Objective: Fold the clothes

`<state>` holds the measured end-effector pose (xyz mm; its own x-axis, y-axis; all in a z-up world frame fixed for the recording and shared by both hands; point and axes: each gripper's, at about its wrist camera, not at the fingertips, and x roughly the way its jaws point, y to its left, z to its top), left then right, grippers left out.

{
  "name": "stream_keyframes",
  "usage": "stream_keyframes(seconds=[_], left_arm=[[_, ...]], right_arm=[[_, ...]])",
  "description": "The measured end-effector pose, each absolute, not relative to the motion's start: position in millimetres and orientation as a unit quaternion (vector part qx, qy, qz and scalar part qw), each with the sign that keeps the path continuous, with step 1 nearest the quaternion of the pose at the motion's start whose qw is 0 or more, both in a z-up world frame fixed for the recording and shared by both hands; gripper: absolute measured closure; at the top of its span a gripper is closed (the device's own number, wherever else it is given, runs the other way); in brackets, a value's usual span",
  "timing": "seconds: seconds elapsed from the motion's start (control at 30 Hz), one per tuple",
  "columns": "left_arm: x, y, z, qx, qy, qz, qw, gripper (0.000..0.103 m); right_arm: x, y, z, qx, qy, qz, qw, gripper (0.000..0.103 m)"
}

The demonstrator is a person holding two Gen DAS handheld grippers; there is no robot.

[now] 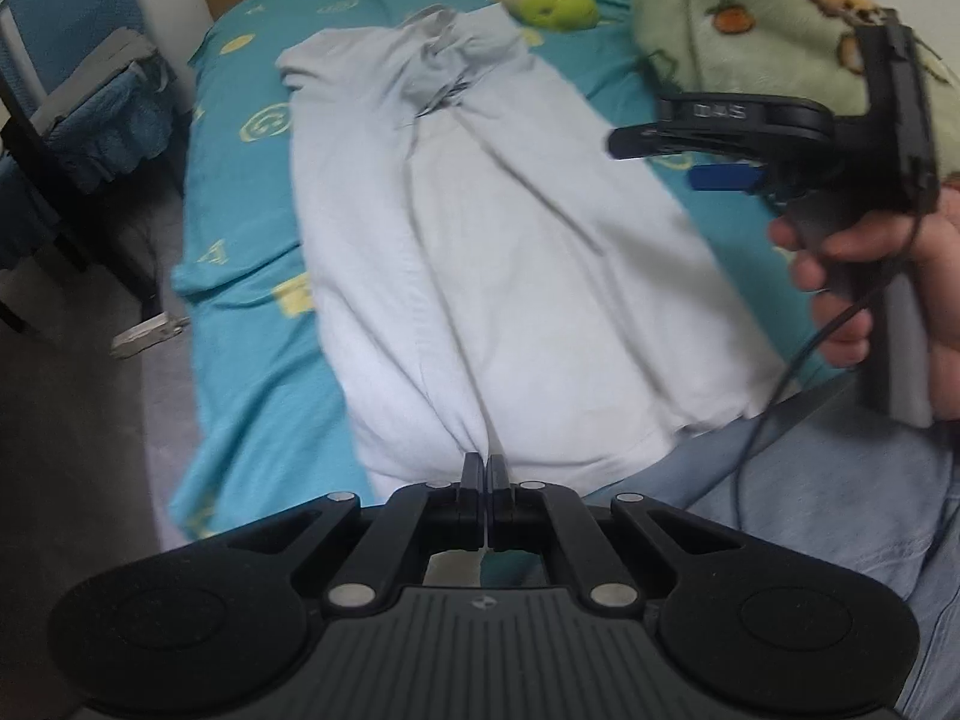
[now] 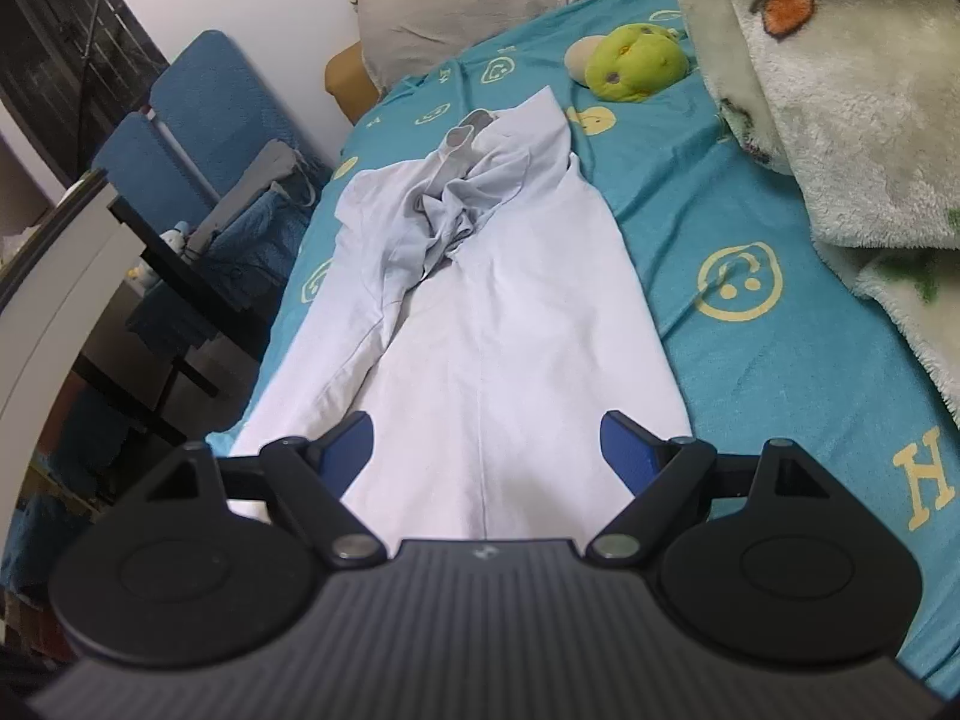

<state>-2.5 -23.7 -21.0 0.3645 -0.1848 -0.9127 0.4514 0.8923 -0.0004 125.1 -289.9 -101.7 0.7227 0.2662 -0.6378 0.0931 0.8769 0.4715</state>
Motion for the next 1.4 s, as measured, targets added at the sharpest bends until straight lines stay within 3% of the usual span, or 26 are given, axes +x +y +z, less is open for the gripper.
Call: stream_keyframes(seconds=[0.1,0.23,0.27,0.4,0.67,0.73,0.77,0.8,1.03,1.27,1.33,1.4], left_arm=[[-5.9,-33.8,-59.1,0.11,0.545,-0.194,0.808,0.103],[-8.3,-17.0,-70.5,0.074,0.535,-0.194,0.819,0.103],[-9.3,-8.7,-66.5,0.06,0.528,-0.194,0.824,0.103],[-12.3,26.5,-40.9,-0.01,0.5,-0.198,0.843,0.103],[-5.7,54.6,-26.4,-0.115,0.479,-0.228,0.84,0.103],[-3.7,46.1,-30.3,-0.116,0.477,-0.243,0.837,0.103],[-2.6,40.9,-33.1,-0.115,0.479,-0.247,0.834,0.103],[-1.4,35.6,-36.0,-0.113,0.483,-0.25,0.832,0.103],[3.6,2.6,-72.3,-0.11,0.51,-0.267,0.81,0.103],[10.7,-6.8,-103.0,-0.082,0.532,-0.264,0.8,0.101],[12.2,-2.2,-103.0,-0.093,0.529,-0.269,0.799,0.093],[11.8,4.0,-100.2,-0.103,0.519,-0.271,0.804,0.075]], right_arm=[[126.5,-294.0,-106.6,0.265,0.37,0.058,0.889,0.019],[143.6,-296.0,-124.3,0.34,0.38,0.104,0.854,0.021],[153.4,-290.6,-128.7,0.347,0.387,0.114,0.847,0.029],[198.4,-256.6,-148.2,0.354,0.417,0.154,0.823,0.039],[264.3,-201.4,-191.0,0.38,0.437,0.212,0.787,0.04],[268.8,-196.3,-190.5,0.373,0.437,0.236,0.784,0.055],[268.9,-196.2,-188.4,0.369,0.438,0.235,0.785,0.08],[269.0,-196.1,-186.3,0.364,0.44,0.234,0.787,0.096],[248.2,-195.1,-129.5,0.24,0.385,0.183,0.872,0.098],[237.2,-190.5,-138.4,0.166,0.396,0.163,0.888,0.096],[229.0,-193.2,-136.0,0.163,0.396,0.164,0.889,0.095],[216.8,-196.0,-131.4,0.162,0.394,0.161,0.89,0.095]])
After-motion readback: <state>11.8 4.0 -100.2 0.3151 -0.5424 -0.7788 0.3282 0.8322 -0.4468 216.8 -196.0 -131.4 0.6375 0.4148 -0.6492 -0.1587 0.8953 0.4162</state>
